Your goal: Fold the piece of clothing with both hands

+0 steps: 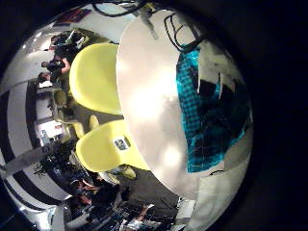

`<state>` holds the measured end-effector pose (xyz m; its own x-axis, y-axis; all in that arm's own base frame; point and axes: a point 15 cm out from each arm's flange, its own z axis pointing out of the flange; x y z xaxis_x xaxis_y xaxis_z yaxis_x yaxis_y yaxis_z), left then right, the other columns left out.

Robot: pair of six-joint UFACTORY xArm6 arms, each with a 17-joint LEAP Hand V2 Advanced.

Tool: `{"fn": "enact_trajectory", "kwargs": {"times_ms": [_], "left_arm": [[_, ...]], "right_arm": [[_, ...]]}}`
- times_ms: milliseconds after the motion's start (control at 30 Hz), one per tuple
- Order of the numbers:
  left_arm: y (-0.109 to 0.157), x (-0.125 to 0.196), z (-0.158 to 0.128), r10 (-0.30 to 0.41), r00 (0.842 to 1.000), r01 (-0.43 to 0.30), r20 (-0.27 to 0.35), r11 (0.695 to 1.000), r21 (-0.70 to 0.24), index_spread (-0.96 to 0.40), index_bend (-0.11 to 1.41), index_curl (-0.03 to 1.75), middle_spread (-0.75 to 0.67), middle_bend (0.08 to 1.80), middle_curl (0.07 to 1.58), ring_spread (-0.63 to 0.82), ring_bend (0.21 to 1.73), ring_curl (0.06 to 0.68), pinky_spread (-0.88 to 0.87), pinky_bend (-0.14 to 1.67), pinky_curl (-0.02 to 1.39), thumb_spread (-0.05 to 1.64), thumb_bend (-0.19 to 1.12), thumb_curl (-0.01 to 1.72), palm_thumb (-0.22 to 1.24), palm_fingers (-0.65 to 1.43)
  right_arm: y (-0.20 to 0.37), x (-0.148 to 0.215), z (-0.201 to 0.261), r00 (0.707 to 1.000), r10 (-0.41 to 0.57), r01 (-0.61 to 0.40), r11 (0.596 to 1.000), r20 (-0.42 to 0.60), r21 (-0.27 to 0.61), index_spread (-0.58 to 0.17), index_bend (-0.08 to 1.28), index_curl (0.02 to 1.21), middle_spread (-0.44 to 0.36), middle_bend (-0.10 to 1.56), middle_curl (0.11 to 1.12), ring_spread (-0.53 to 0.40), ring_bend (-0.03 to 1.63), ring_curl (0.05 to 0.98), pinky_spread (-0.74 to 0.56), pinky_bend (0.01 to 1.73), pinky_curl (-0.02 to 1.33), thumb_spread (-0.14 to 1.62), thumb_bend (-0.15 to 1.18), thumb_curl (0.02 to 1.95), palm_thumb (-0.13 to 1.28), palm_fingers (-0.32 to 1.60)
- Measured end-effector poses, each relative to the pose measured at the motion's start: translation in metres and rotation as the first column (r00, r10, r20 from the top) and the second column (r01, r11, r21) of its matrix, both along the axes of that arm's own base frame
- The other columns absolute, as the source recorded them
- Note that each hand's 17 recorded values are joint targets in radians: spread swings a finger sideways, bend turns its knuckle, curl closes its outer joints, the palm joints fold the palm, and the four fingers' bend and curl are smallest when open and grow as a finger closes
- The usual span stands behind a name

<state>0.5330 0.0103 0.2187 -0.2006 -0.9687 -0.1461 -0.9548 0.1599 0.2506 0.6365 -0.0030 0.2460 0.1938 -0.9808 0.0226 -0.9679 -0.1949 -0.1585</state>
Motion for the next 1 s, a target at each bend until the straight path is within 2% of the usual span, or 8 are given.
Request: {"fn": "enact_trajectory", "kwargs": {"times_ms": [67, 133, 233, 333, 433, 633, 833, 1000], "left_arm": [[0.003, 0.01, -0.006, 0.02, 1.0, -0.02, 0.017, 1.0, -0.002, -0.62, 0.17, 1.33, -0.62, 0.89, 0.91, -0.54, 1.12, 0.493, -0.73, 0.9, 0.6, 1.19, -0.02, 0.42, 0.74, 0.9], [0.004, 0.021, -0.012, 0.041, 0.999, -0.041, 0.032, 0.999, -0.003, -0.62, 0.19, 1.32, -0.61, 0.89, 0.91, -0.54, 1.09, 0.492, -0.73, 0.89, 0.61, 1.19, -0.02, 0.42, 0.72, 0.83], [0.011, 0.031, -0.019, 0.079, 0.996, -0.079, 0.045, 0.997, -0.002, -0.6, 0.18, 1.3, -0.59, 0.82, 0.9, -0.53, 1.01, 0.479, -0.7, 0.86, 0.62, 1.18, -0.03, 0.41, 0.68, 0.62], [0.014, 0.038, -0.016, 0.109, 0.991, -0.11, 0.079, 0.994, -0.001, -0.56, 0.14, 1.23, -0.51, 0.55, 0.84, -0.5, 1.06, 0.487, -0.67, 0.91, 0.65, 1.18, -0.03, 0.4, 0.64, 0.41], [0.022, 0.039, -0.005, 0.14, 0.985, -0.141, 0.104, 0.99, 0.003, -0.5, 0.13, 1.15, -0.38, 0.35, 0.77, -0.44, 1.07, 0.489, -0.63, 0.95, 0.67, 1.18, -0.03, 0.39, 0.61, 0.25], [0.024, 0.036, 0.041, 0.155, 0.974, -0.154, 0.168, 0.988, -0.018, -0.33, 0.14, 0.99, -0.16, 0.28, 0.68, -0.29, 1.0, 0.463, -0.5, 0.88, 0.67, 1.18, -0.02, 0.37, 0.56, 0.17], [-0.01, -0.006, 0.034, 0.107, 0.991, -0.102, 0.076, 0.993, -0.064, -0.22, 0.18, 0.87, -0.06, 0.3, 0.64, -0.17, 0.91, 0.423, -0.32, 0.7, 0.63, 1.19, -0.02, 0.34, 0.52, 0.14], [-0.037, -0.018, -0.001, 0.081, 0.996, -0.076, 0.043, 0.992, -0.1, -0.16, 0.18, 0.79, -0.03, 0.29, 0.6, -0.1, 0.85, 0.397, -0.2, 0.61, 0.6, 1.2, -0.02, 0.33, 0.5, 0.16]], "right_arm": [[-0.001, 0.013, -0.008, 0.999, -0.013, 0.013, 1.0, 0.035, 0.002, -0.332, 1.05, 0.93, -0.185, 1.3, 0.92, -0.234, 1.46, 0.786, -0.18, 1.26, 1.11, 1.17, -0.03, 0.74, 0.9, 0.83], [-0.003, 0.026, -0.015, 0.997, -0.023, 0.022, 1.0, 0.072, 0.004, -0.345, 0.89, 0.89, -0.189, 1.24, 0.88, -0.236, 1.45, 0.756, -0.22, 1.24, 1.06, 1.21, -0.04, 0.69, 0.82, 0.79], [-0.008, 0.042, -0.014, 0.99, -0.042, 0.04, 0.999, 0.137, 0.018, -0.356, 0.61, 0.82, -0.191, 1.07, 0.82, -0.251, 1.44, 0.72, -0.31, 1.25, 0.99, 1.26, -0.02, 0.65, 0.78, 0.56], [-0.02, 0.053, -0.004, 0.979, -0.078, 0.07, 0.996, 0.188, 0.049, -0.403, 0.43, 0.72, -0.225, 0.84, 0.72, -0.248, 1.35, 0.661, -0.3, 1.17, 0.93, 1.29, -0.03, 0.59, 0.72, 0.2], [-0.04, 0.056, 0.017, 0.966, -0.12, 0.105, 0.992, 0.23, 0.075, -0.434, 0.42, 0.66, -0.248, 0.77, 0.67, -0.216, 1.25, 0.604, -0.21, 1.05, 0.89, 1.29, -0.03, 0.55, 0.67, 0.15], [-0.081, 0.041, 0.076, 0.946, -0.159, 0.144, 0.987, 0.284, 0.075, -0.451, 0.4, 0.58, -0.281, 0.68, 0.59, -0.173, 1.17, 0.521, -0.02, 0.9, 0.81, 1.27, -0.04, 0.48, 0.57, 0.23], [-0.11, -0.021, 0.059, 0.987, -0.147, 0.143, 0.987, 0.063, 0.069, -0.398, 0.3, 0.52, -0.245, 0.65, 0.54, -0.145, 1.06, 0.477, 0.11, 0.77, 0.76, 1.22, -0.05, 0.41, 0.4, 0.1], [-0.15, -0.069, 0.03, 0.988, -0.109, 0.117, 0.991, -0.11, 0.068, -0.347, 0.22, 0.46, -0.2, 0.53, 0.47, -0.047, 0.97, 0.416, 0.26, 0.75, 0.69, 1.15, -0.03, 0.36, 0.33, 0.1]]}}
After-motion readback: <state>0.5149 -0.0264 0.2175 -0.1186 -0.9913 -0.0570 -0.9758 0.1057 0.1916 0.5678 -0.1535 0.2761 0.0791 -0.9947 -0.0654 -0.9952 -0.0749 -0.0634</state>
